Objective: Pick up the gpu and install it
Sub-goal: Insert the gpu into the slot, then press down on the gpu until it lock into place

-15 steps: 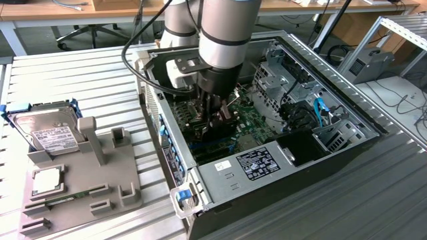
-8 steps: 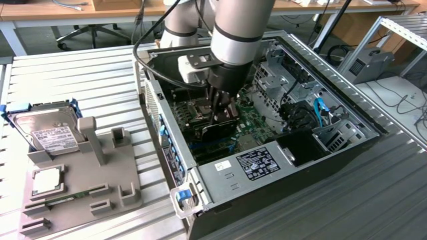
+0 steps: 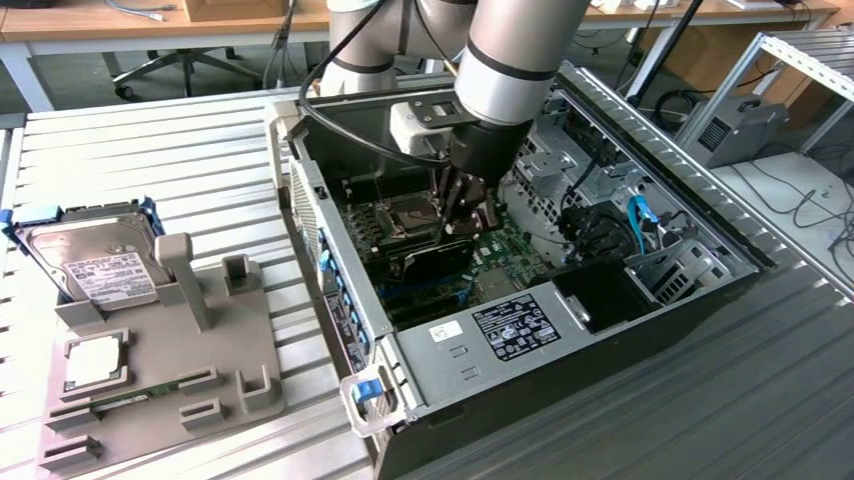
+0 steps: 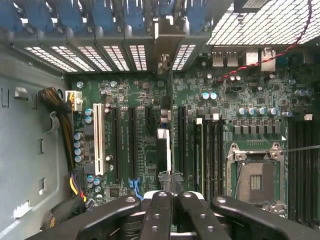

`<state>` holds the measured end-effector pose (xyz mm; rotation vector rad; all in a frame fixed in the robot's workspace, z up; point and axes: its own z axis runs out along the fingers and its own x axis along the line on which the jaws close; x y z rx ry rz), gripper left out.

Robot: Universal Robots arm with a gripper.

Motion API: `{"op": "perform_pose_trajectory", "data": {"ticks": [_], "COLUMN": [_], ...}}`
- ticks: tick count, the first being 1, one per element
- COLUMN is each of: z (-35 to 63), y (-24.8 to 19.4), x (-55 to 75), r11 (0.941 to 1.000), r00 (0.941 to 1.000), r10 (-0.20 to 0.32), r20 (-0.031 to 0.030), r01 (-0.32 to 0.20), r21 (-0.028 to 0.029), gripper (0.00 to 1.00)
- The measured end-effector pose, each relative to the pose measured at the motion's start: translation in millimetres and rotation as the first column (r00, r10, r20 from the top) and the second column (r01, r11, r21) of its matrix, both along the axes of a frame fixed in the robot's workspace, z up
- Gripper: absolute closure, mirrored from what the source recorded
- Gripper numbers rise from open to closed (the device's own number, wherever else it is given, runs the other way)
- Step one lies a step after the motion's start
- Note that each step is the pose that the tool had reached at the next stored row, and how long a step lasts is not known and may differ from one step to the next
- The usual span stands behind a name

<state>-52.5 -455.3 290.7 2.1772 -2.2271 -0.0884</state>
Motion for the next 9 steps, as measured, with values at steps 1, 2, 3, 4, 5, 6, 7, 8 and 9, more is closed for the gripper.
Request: {"op": "perform_pose_trajectory", "data": {"ticks": [1,2,3,4,5,6,7,8,9], "z": [0.0,0.0,0.0,-0.1,0.0,0.0,0.0,-0.1,0.0], "y": [0.0,0.0,0.0,0.0,0.0,0.0,0.0,0.0,0.0], "x": [0.0,0.0,0.1,0.1,0.1,0.1,0.1,0.1,0.1], "r11": [1.0000,1.0000,1.0000,1.0000,1.0000,1.0000,1.0000,1.0000,1.0000], "r00": [1.0000,1.0000,1.0000,1.0000,1.0000,1.0000,1.0000,1.0000,1.0000], "r10": [0.000,0.000,0.000,0.000,0.000,0.000,0.000,0.000,0.000], "r20": [0.0000,-0.0001,-0.0001,-0.0001,-0.0001,-0.0001,-0.0001,-0.0001,-0.0001], "r01": [0.000,0.000,0.000,0.000,0.000,0.000,0.000,0.000,0.000], "r21": [0.0001,0.0001,0.0001,0.0001,0.0001,0.0001,0.0001,0.0001,0.0001], "gripper": [0.89,0.89,0.89,0.89,0.89,0.89,0.89,0.89,0.89]}}
